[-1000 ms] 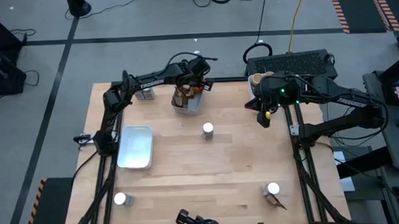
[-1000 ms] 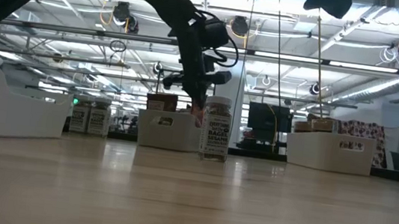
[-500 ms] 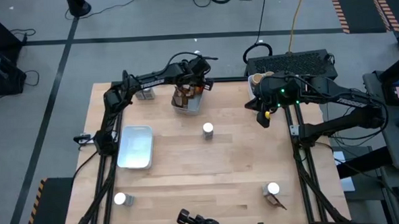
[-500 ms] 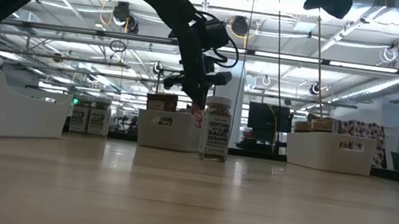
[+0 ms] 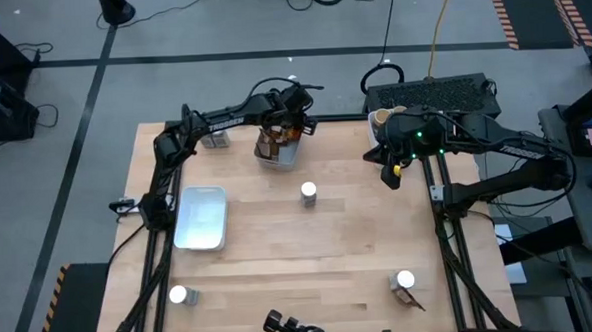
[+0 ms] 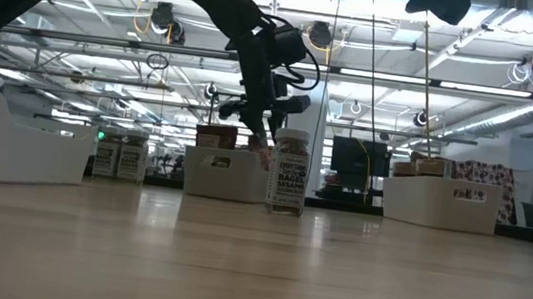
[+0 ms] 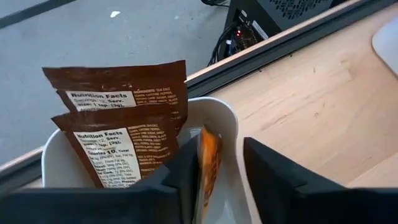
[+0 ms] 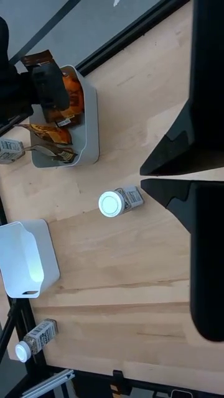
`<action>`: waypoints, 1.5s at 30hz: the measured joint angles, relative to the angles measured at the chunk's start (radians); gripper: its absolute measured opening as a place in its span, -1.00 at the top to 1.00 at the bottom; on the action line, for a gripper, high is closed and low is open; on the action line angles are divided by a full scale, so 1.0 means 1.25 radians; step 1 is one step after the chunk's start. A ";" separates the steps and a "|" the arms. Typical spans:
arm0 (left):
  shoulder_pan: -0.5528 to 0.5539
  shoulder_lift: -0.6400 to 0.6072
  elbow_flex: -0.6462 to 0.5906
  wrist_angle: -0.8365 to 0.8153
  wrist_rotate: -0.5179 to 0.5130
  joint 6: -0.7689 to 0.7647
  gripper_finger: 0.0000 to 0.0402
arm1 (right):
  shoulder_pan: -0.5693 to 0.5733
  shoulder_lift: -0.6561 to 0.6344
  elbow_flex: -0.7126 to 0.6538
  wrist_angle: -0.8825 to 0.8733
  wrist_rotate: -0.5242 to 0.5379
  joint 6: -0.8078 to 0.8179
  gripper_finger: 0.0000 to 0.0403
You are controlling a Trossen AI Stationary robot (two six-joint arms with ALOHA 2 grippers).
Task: Sort spices by type
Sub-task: Put the orange spice pack into the gray bin, then put the orange spice pack on the gray bin
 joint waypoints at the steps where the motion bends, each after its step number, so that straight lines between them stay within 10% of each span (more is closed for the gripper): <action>1: 0.000 0.000 0.000 0.000 0.002 0.009 0.31 | 0.000 0.000 0.000 0.000 0.000 0.000 1.00; 45: -0.010 -0.139 0.077 -0.012 0.069 0.259 0.10 | 0.000 0.000 0.000 0.025 0.000 0.000 1.00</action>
